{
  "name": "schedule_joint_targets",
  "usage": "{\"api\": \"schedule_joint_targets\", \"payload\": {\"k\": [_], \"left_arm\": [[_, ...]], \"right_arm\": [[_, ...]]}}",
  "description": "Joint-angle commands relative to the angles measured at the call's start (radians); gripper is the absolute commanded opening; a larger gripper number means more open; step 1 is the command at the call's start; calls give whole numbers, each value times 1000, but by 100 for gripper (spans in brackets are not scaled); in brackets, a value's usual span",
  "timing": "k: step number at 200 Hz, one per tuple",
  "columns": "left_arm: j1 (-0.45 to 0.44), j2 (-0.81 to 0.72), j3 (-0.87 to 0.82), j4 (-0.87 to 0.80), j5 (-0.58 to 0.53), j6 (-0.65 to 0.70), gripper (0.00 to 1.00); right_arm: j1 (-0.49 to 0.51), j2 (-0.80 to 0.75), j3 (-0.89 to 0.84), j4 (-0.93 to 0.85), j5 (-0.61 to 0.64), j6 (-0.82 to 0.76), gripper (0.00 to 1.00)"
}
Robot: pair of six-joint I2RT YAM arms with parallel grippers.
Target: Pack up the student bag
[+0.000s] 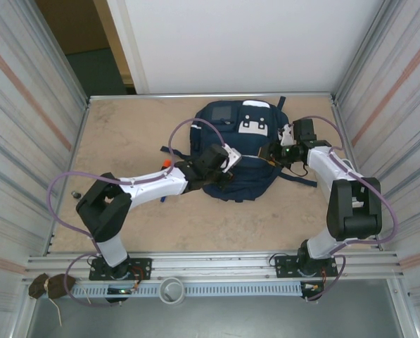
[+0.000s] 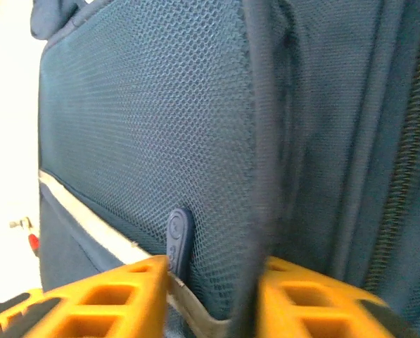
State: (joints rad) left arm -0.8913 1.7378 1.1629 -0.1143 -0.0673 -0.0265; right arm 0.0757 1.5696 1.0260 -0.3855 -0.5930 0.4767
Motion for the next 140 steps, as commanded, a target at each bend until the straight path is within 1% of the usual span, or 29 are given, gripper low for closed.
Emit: {"api": "schedule_joint_targets", "payload": {"k": [1, 16, 30, 56, 73, 94, 104, 140], "left_arm": [[13, -41, -11, -22, -54, 21, 0], [45, -70, -40, -32, -77, 28, 0], [87, -94, -75, -28, -83, 31, 0], [172, -107, -119, -30, -88, 37, 0], [208, -104, -131, -30, -78, 39, 0], [210, -108, -131, -29, -55, 51, 0], [205, -116, -136, -18, -17, 51, 0], [136, -139, -144, 24, 72, 52, 0]], "right_arm": [[-11, -2, -11, 32, 13, -2, 14], [-30, -24, -15, 8, 24, -28, 5], [-51, -34, -12, -16, 16, -52, 1], [-68, -26, 19, -70, -5, -105, 0], [-67, -10, 46, -97, -27, -130, 0], [-56, 8, 81, -124, -39, -158, 0], [-54, 20, 106, -145, -36, -170, 0], [-53, 76, 201, -186, -14, -185, 2]]}}
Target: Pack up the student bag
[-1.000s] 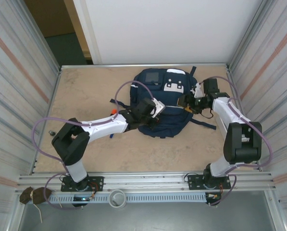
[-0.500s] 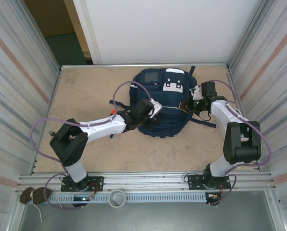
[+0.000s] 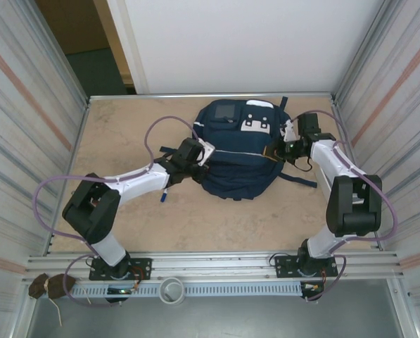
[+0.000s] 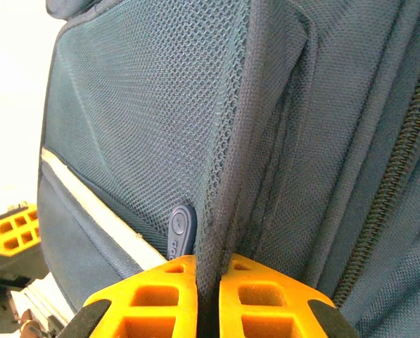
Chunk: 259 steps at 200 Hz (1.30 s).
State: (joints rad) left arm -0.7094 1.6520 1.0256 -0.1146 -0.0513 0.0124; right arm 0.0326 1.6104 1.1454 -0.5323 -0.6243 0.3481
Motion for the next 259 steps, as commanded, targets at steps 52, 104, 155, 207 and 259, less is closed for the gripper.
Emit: {"api": "schedule_joint_targets", "payload": {"k": [52, 104, 155, 207, 259], "left_arm": [[-169, 53, 164, 11, 98, -8, 0], [-203, 147, 288, -24, 99, -14, 0], [-203, 135, 251, -14, 94, -12, 0], [-203, 126, 223, -4, 84, -14, 0], [-200, 77, 159, -8, 10, 1, 0]], "right_arm": [[-29, 172, 278, -72, 8, -40, 15], [-51, 74, 207, -54, 71, 10, 45], [-6, -129, -85, 162, 15, 176, 58], [77, -89, -110, 224, 101, 262, 56], [79, -88, -154, 303, 199, 313, 14]]}}
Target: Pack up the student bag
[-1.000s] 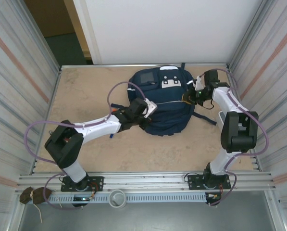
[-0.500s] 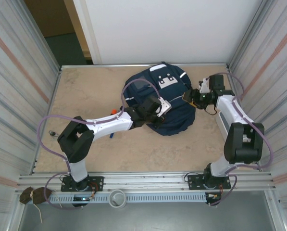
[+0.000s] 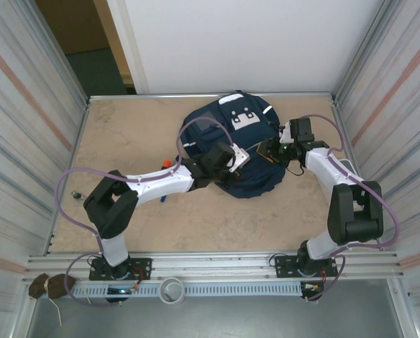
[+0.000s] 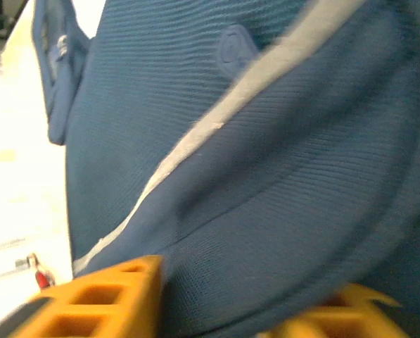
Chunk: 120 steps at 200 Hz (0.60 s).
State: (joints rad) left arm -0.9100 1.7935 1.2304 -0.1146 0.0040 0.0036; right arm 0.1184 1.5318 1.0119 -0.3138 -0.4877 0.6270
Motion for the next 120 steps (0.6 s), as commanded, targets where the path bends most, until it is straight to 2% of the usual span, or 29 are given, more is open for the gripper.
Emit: {"api": "schedule_joint_targets", "payload": {"k": [1, 19, 65, 86, 113, 120], "left_arm": [[1, -67, -48, -8, -47, 11, 0], [33, -108, -106, -11, -78, 15, 0], [236, -167, -220, 21, -50, -24, 0], [311, -140, -183, 24, -9, -37, 0], [354, -88, -108, 25, 21, -33, 0], [364, -77, -93, 18, 22, -33, 0]], "right_arm": [[-7, -10, -21, 87, 62, 34, 13], [-26, -39, -40, 102, 65, 34, 0], [-14, -87, -71, 109, 41, 31, 0], [31, -104, -94, 128, 47, 48, 0], [109, -110, -110, 156, 54, 70, 0], [129, -110, -108, 155, 49, 69, 4]]}}
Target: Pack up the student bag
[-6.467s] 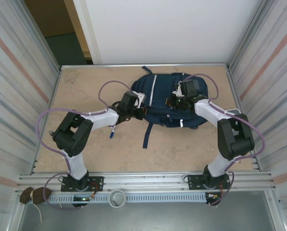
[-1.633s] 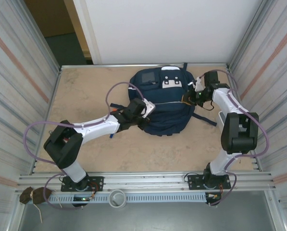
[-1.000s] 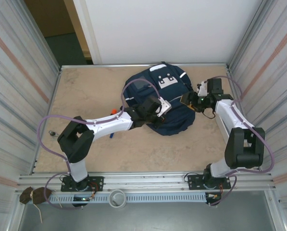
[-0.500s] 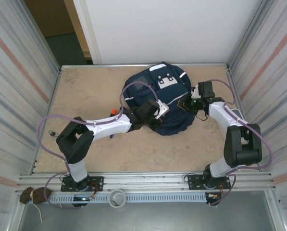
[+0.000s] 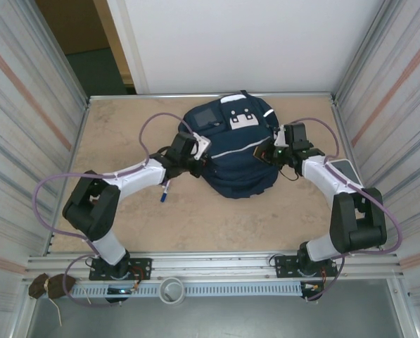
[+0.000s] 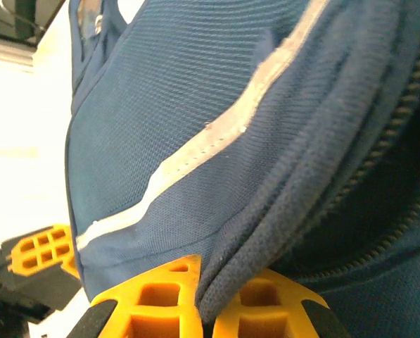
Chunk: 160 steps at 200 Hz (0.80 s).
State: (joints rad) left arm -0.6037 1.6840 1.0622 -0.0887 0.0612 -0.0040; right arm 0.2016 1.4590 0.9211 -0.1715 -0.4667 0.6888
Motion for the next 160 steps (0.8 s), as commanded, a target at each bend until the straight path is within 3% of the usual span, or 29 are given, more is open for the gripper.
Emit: {"api": "schedule_joint_targets", "payload": {"k": [1, 29, 56, 91, 125, 160], "left_arm": [[59, 33, 79, -10, -35, -25, 0], [111, 46, 104, -10, -20, -24, 0], [155, 44, 118, -27, 28, -13, 3], [178, -13, 77, -45, 23, -23, 30], [216, -109, -2, -43, 18, -79, 52], [244, -208, -88, -49, -10, -120, 71]], "right_arm": [[47, -37, -17, 12, 27, 6, 5], [95, -78, 6, -74, 24, -127, 20], [138, -144, 59, -230, 118, -352, 33], [230, -165, 104, -254, 312, -591, 48], [309, -51, 168, -209, 443, -769, 70], [404, 107, 261, -223, 548, -947, 78]]}}
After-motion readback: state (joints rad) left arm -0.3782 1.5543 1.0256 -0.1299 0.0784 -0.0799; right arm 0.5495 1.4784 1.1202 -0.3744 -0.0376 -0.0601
